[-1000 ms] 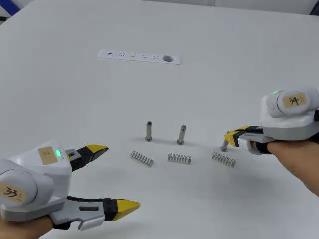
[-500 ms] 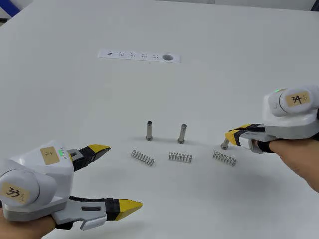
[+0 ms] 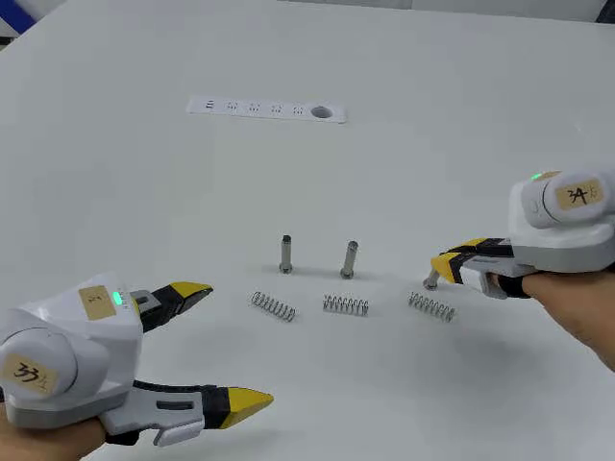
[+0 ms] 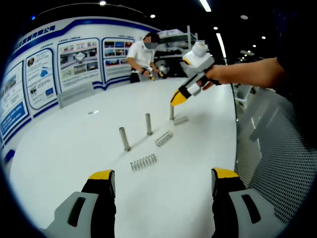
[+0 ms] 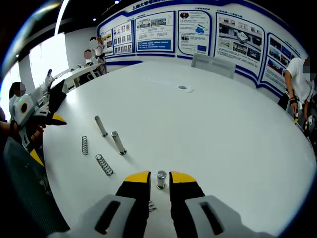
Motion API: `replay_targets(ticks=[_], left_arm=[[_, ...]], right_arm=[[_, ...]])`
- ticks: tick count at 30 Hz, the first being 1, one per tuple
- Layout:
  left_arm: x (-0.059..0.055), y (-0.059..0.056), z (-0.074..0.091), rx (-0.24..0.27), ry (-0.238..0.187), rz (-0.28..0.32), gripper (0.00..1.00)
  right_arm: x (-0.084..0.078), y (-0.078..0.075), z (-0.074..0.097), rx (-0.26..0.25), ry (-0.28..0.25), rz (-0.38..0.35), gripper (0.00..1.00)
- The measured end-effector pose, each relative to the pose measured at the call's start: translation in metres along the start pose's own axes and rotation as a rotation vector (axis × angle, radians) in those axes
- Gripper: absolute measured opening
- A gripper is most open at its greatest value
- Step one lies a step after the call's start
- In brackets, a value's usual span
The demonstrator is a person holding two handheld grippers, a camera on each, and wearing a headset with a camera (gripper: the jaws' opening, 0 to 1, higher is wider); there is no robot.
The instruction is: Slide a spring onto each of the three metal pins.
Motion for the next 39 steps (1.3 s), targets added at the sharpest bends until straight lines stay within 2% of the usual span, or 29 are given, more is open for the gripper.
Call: replay_targets(ticks=[9,17,26,33,39], left_arm=[[0.001,0.005,-0.003,-0.012,0.008,-0.014,0.80],[0.001,0.014,-0.010,-0.046,0.043,-0.042,0.77],[0.002,0.033,-0.023,-0.105,0.097,-0.106,0.64],[0.005,0.039,-0.035,-0.163,0.135,-0.150,0.54],[0.008,0.042,-0.044,-0.198,0.157,-0.183,0.51]], right_arm=[[-0.002,-0.002,0.009,-0.010,-0.013,-0.007,0.17],[-0.010,-0.003,0.017,-0.016,-0.017,-0.025,0.18],[-0.016,-0.003,0.026,-0.023,-0.025,-0.045,0.18],[-0.017,-0.003,0.031,-0.033,-0.028,-0.048,0.18],[-0.018,0.001,0.033,-0.033,-0.029,-0.049,0.18]])
Point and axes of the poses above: the centre of the closed fingertips' face, and the gripper's own axes: z roughly backward along the fingers, y roughly to its left, x roughly out of its top, the point moved 10 cm from there along z, roughly backward along the fingers, and after that the axes turned 6 degrees about -x, right-handed, at the moved point
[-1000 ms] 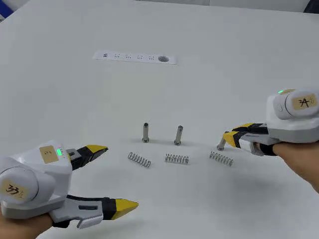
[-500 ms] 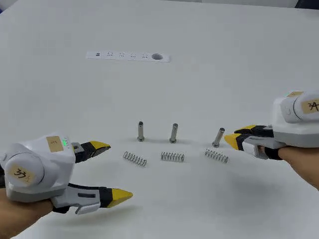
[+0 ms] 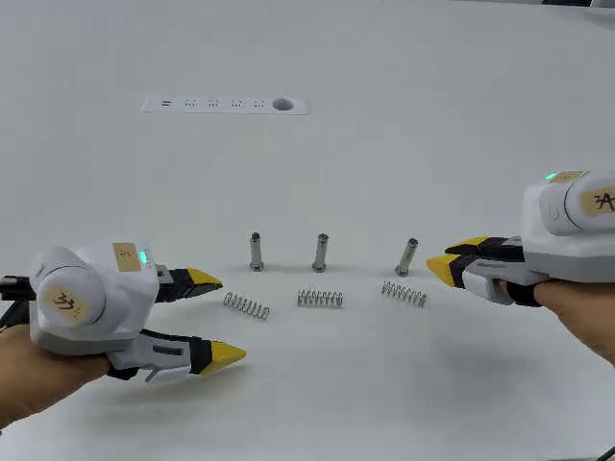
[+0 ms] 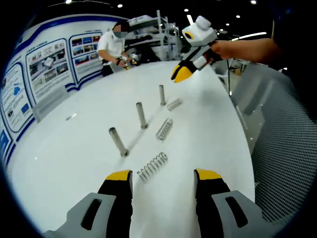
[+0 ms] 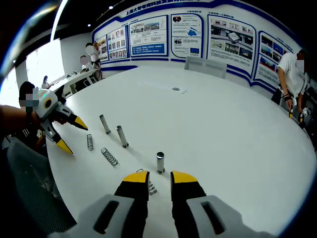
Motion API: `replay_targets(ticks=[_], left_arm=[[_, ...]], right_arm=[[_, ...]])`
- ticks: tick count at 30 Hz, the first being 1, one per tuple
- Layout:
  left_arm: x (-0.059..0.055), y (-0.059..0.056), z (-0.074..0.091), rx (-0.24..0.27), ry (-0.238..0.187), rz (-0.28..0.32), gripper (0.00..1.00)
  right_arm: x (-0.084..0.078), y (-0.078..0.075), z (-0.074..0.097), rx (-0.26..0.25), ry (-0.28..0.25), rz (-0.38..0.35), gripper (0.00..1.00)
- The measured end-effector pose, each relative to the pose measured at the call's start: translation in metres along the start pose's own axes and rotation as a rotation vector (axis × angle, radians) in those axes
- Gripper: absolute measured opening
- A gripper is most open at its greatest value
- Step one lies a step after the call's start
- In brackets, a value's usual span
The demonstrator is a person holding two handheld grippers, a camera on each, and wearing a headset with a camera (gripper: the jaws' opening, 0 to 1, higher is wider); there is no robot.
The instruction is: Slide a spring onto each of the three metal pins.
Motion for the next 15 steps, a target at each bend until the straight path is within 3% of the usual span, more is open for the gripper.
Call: replay_targets(ticks=[15], left_arm=[[0.002,0.015,-0.018,-0.080,0.045,-0.021,0.40]], right_arm=[[-0.004,0.002,0.003,-0.003,-0.007,-0.008,0.18]])
Point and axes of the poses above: the centre of the closed fingertips' face, and the gripper's own axes: z roughly backward along the fingers, y roughly to its left, x roughly out of its top, the point moved 10 cm from there along z, roughly backward along the fingers, and after that the axes turned 6 degrees about -x, right-handed, at the moved point
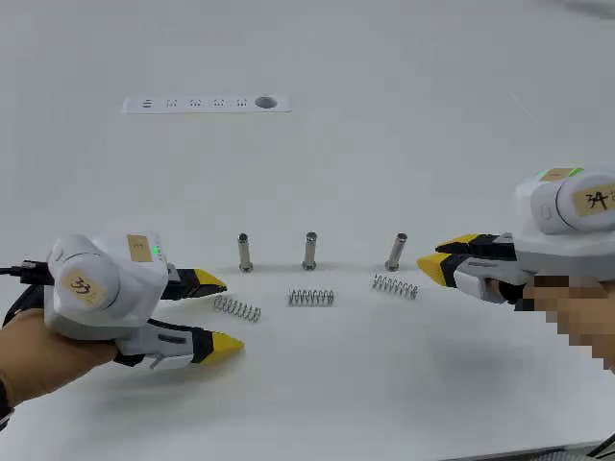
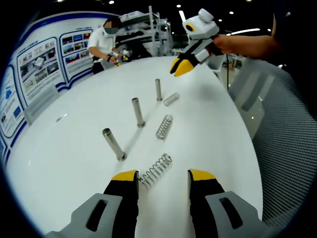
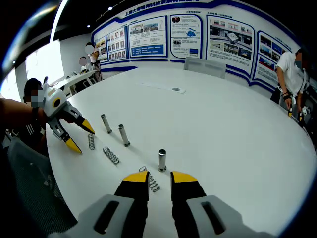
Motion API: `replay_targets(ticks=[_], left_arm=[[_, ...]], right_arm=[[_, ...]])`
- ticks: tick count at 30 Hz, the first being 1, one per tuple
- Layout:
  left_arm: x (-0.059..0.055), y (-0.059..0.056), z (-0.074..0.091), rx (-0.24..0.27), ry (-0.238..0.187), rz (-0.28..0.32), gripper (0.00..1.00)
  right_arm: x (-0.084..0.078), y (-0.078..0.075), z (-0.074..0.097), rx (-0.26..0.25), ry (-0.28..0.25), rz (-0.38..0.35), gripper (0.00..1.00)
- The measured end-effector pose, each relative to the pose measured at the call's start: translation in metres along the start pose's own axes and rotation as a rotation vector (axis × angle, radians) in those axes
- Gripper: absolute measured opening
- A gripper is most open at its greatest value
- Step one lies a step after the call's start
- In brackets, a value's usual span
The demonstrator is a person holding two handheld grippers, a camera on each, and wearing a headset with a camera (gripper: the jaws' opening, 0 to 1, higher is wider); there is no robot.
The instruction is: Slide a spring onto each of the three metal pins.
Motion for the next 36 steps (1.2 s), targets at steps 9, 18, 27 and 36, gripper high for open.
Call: replay_targets(ticks=[9,18,27,36], left_arm=[[-0.003,-0.001,-0.003,-0.025,0.025,0.021,0.30],[-0.003,-0.005,-0.003,-0.019,0.028,0.012,0.16],[-0.006,-0.006,-0.002,-0.019,0.032,0.005,0.11],[-0.004,-0.020,0.001,-0.022,0.014,0.001,0.10]], right_arm=[[0.003,0.000,0.000,0.004,-0.012,0.005,0.18],[0.004,0.004,-0.001,0.019,-0.014,0.019,0.18],[0.006,0.007,0.002,0.029,-0.026,0.033,0.18],[0.009,0.022,0.008,0.117,-0.039,0.089,0.18]])
Point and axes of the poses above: the centre of the closed fingertips' face, and the gripper's own axes: z roughly backward along the fingers, y roughly to its left, x roughly out of its top, the point moved 10 cm from there along z, roughly backward along the fingers, and after that the axes turned 6 degrees about -x, right-handed, at the moved point
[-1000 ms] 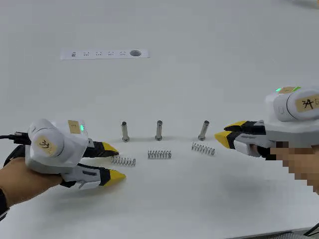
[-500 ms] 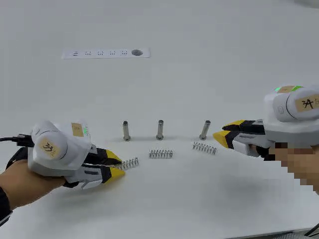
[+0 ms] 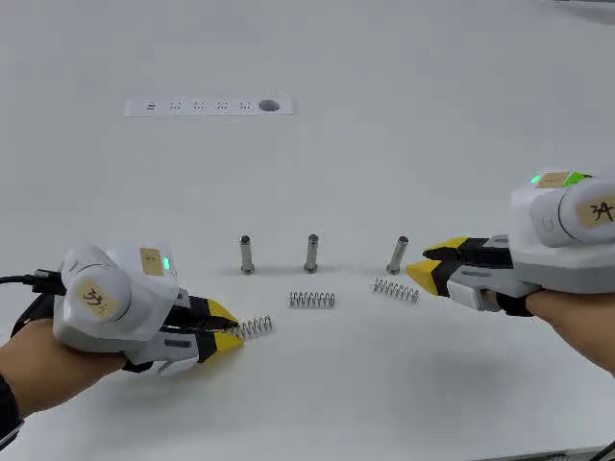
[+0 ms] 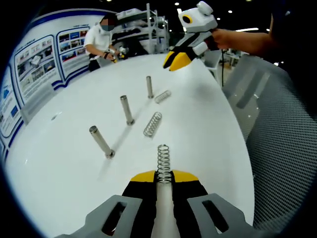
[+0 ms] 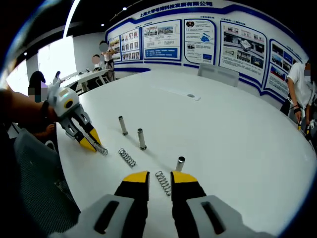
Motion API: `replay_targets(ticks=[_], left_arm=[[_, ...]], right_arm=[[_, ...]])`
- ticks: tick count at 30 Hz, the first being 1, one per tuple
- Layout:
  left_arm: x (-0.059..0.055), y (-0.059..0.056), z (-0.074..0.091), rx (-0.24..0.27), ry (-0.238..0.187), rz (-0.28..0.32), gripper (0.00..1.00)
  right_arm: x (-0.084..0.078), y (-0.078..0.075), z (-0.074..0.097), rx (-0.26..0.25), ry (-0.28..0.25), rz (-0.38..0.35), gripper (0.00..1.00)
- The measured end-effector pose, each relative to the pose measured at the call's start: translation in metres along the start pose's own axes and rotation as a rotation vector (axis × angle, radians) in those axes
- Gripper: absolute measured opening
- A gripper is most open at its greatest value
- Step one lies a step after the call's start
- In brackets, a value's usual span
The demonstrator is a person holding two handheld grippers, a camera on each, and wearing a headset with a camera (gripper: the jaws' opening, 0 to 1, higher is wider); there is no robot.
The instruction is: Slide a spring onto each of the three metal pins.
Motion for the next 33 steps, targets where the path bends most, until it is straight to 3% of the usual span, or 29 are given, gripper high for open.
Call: replay_targets(ticks=[5,7,12,17,27,33], left_arm=[[0.007,-0.009,0.003,-0.003,-0.034,-0.006,0.10],[0.011,-0.012,0.005,-0.003,-0.054,-0.011,0.10],[0.020,-0.022,0.008,-0.006,-0.088,-0.025,0.10],[0.030,-0.029,0.012,-0.005,-0.124,-0.035,0.10],[0.046,-0.043,0.014,-0.016,-0.169,-0.064,0.10],[0.052,-0.048,0.014,-0.038,-0.202,-0.068,0.10]], right_arm=[[0.004,0.012,-0.003,0.099,-0.005,0.025,0.18],[0.008,0.022,-0.005,0.174,-0.002,0.062,0.18],[0.016,0.043,-0.009,0.304,-0.001,0.121,0.18],[0.023,0.058,-0.012,0.407,-0.012,0.148,0.18],[0.023,0.075,-0.018,0.514,0.010,0.198,0.18],[0.021,0.078,-0.018,0.552,0.023,0.205,0.18]])
Point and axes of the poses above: the centre of the closed fingertips' face, and the gripper's own axes: z roughly backward along the fingers, y roughly to its left, x roughly out of its top, the point moved 10 cm from there along z, roughly backward along the fingers, and after that the axes turned 6 degrees about -x, right-handed, at the moved point
